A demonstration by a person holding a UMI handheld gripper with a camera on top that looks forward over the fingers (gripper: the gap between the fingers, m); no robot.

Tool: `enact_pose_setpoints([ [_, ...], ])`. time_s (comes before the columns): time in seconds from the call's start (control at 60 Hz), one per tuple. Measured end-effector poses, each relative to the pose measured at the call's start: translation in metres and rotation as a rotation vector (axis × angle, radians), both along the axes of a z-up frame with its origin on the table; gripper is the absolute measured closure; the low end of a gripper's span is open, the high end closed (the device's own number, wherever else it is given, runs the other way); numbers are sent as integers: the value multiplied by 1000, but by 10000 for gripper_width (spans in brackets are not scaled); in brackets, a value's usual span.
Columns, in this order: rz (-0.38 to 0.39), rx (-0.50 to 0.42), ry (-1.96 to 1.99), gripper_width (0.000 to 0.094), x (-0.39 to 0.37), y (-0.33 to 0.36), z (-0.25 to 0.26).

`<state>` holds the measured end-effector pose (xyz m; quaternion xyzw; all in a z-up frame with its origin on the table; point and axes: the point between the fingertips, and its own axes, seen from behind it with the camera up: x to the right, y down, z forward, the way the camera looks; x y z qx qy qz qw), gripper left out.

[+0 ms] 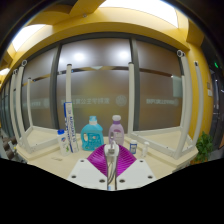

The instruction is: Unplug charger

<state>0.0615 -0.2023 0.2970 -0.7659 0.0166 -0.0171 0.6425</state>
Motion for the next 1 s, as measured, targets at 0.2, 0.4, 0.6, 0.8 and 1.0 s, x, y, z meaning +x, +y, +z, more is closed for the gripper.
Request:
enact_pose_setpoints([
  [0.2, -78, -277, 76, 860, 90, 2, -150],
  [0.4, -80, -476, 162, 811, 111, -1, -275],
  [0.6, -84, -517, 194, 621, 111, 0, -294],
  [0.8, -131, -501, 112, 92, 128, -17, -264],
  [1.0, -158, -450, 30, 83, 121, -89, -186],
])
